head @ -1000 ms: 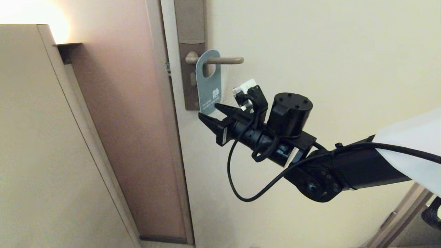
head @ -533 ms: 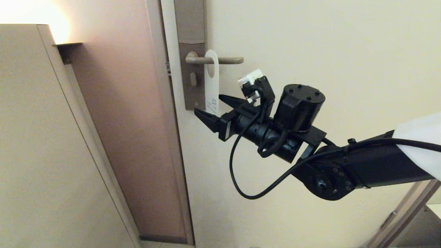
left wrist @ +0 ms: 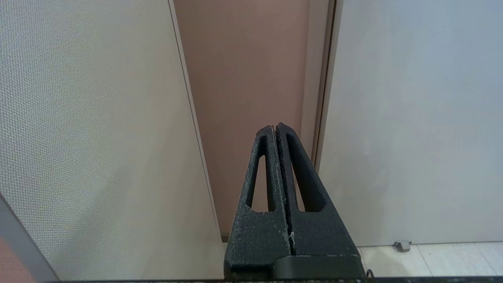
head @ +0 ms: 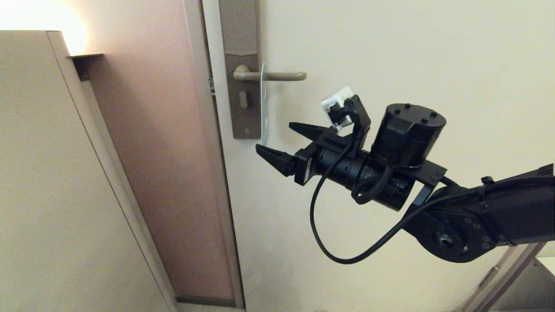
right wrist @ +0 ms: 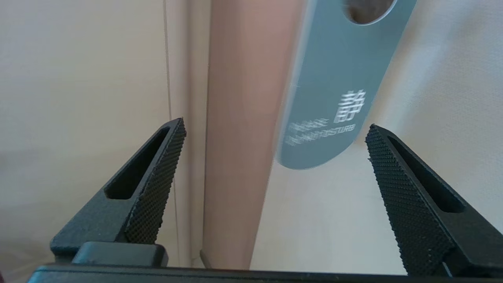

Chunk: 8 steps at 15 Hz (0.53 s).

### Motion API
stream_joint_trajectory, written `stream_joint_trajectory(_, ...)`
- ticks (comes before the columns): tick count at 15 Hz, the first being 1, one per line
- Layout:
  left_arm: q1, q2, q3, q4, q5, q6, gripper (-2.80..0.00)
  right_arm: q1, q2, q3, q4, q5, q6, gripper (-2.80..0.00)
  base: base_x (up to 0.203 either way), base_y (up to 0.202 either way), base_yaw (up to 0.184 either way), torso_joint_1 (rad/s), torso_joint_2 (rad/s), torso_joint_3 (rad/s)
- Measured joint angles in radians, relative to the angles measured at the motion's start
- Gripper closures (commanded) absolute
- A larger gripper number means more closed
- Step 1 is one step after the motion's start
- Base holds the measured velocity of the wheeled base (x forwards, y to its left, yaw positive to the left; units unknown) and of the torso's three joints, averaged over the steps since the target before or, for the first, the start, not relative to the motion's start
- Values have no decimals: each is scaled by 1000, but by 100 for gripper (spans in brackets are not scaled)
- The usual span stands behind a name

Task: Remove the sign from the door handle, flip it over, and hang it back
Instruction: Hang the sign back with the other side facing out

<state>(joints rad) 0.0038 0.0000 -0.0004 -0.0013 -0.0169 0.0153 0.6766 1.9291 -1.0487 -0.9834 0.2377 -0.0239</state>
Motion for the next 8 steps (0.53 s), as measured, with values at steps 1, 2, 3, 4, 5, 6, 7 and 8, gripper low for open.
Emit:
stream_joint_trajectory(1, 0, 0, 0, 0, 0, 0, 0, -3, -7, 6, 0, 0, 0, -280, 0, 0, 0, 0, 0, 0)
stream_joint_trajectory(2, 0, 0, 0, 0, 0, 0, 0, -7, -12, 10, 0, 0, 1, -280, 0, 0, 0, 0, 0, 0)
stream_joint_trajectory(3, 0, 0, 0, 0, 0, 0, 0, -9, -16, 15, 0, 2, 1, -280, 0, 0, 0, 0, 0, 0)
stream_joint_trajectory(4, 0, 0, 0, 0, 0, 0, 0, -10, -19, 19, 1, 2, 1, -7, 0, 0, 0, 0, 0, 0)
stream_joint_trajectory(5, 0, 0, 0, 0, 0, 0, 0, -13, -21, 23, 0, 0, 1, 0, 0, 0, 0, 0, 0, 0)
stream_joint_trajectory(6, 0, 0, 0, 0, 0, 0, 0, -13, -22, 23, 0, -2, 0, 0, 0, 0, 0, 0, 0, 0)
stream_joint_trajectory(7, 0, 0, 0, 0, 0, 0, 0, -13, -23, 23, 0, -4, -4, 0, 0, 0, 0, 0, 0, 0)
stream_joint_trajectory(8, 0, 0, 0, 0, 0, 0, 0, -13, -24, 24, -1, -7, -5, 0, 0, 0, 0, 0, 0, 0)
